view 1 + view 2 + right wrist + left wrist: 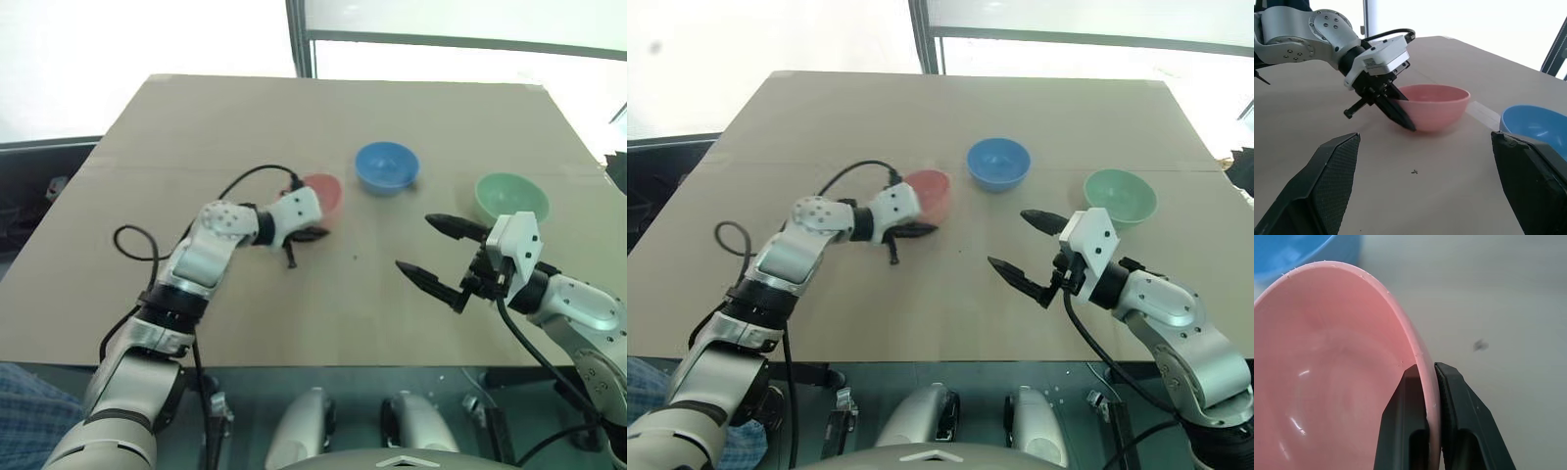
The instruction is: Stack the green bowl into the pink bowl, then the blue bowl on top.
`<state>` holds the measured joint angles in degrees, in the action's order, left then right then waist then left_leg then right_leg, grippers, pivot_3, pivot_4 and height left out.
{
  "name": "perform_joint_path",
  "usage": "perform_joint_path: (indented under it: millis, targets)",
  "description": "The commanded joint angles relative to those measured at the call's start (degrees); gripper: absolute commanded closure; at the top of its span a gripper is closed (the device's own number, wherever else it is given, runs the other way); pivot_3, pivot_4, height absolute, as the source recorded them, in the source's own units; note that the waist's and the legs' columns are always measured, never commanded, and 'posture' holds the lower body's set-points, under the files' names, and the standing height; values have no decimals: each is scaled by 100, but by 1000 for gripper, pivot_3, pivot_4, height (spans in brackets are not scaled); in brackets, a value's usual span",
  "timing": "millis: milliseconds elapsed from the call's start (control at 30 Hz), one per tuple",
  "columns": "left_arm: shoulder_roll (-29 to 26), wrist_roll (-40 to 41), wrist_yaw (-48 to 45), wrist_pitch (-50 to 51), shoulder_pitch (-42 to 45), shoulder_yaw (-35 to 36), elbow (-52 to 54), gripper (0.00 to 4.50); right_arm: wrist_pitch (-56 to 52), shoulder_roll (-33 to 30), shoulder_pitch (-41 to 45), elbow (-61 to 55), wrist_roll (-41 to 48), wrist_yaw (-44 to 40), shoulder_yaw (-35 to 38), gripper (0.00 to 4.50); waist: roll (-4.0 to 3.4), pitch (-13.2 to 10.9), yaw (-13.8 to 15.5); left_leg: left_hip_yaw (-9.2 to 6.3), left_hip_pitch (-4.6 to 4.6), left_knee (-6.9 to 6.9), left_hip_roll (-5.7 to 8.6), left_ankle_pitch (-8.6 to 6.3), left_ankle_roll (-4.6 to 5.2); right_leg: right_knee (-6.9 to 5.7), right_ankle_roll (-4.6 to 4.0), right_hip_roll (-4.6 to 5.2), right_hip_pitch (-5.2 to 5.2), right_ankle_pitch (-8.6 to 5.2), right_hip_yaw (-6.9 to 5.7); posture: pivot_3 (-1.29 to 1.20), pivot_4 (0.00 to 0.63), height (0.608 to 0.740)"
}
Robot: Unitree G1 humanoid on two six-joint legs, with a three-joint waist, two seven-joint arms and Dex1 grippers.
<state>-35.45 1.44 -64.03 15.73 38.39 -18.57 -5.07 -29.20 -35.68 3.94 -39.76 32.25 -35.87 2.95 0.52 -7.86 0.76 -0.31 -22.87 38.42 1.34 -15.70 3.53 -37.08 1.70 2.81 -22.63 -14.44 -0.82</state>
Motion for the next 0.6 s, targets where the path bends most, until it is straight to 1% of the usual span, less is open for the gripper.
perform_joint_path:
  millis: [33, 200, 300, 333, 367, 400, 467, 500, 567, 600]
  targets:
    - [-126, 41, -669, -570, 221, -238, 531, 4431, -1, 17, 155, -142, 91, 25, 57, 0, 0, 0, -8, 2, 2, 0, -1, 0, 0, -2, 0, -2, 0, 0, 1, 0, 150, 740]
    - [-9, -305, -878, -1463, 257, -672, 673, 4431, -30, 80, 211, -167, 44, 114, 33, 0, 0, 0, 3, 2, 3, 3, -1, -1, 3, -4, 0, -5, 2, 0, 2, 0, 150, 740]
    - [196, -157, -919, -1490, 274, -689, 722, 3285, -46, 103, 207, -183, 22, 174, 42, 0, 1, -1, 18, 3, 1, 5, 1, -6, 11, -3, 0, -5, 2, 0, 1, 0, 150, 740]
    - [243, -134, -912, -1497, 285, -666, 707, 2827, -48, 108, 187, -199, 18, 192, 36, 0, 1, -1, 13, 2, -1, 7, 1, -5, 11, -3, 0, -6, 2, 0, 0, 0, 150, 740]
    - [283, -123, -898, -1521, 290, -635, 684, 2564, -48, 114, 164, -218, 13, 207, 29, 0, 1, -1, 7, 3, 0, 9, 1, -6, 12, -3, 1, -6, 3, -1, 0, 0, 150, 740]
    - [308, -130, -887, -1533, 296, -611, 659, 2200, -49, 124, 141, -239, 4, 222, 16, 0, 1, -1, 5, 3, 0, 9, 1, -7, 14, -3, 1, -7, 3, -1, 1, 0, 150, 740]
    - [334, -151, -885, -1550, 310, -588, 624, 1390, -45, 150, 113, -263, -13, 252, -7, 0, 1, -1, 4, 3, 2, 9, 0, -12, 22, -4, 1, -12, 4, -1, 1, 0, 150, 740]
    - [339, -148, -889, -1552, 311, -574, 624, 878, -42, 163, 103, -273, -19, 270, -16, 0, 1, 0, 3, 3, 2, 9, 0, -12, 22, -5, 1, -13, 4, -1, 1, 0, 150, 740]
    - [363, -86, -876, -1468, 294, -517, 639, 226, -33, 178, 89, -280, -28, 296, -33, 0, 1, -1, 0, 3, 4, 10, -1, -12, 22, -9, 1, -15, 3, -1, 1, 0, 150, 740]
    - [384, -3, -858, -1356, 282, -451, 658, 63, -24, 182, 80, -279, -36, 303, -42, 0, 1, 0, 0, 3, 5, 10, -2, -12, 22, -10, 2, -16, 3, -1, 2, 0, 150, 740]
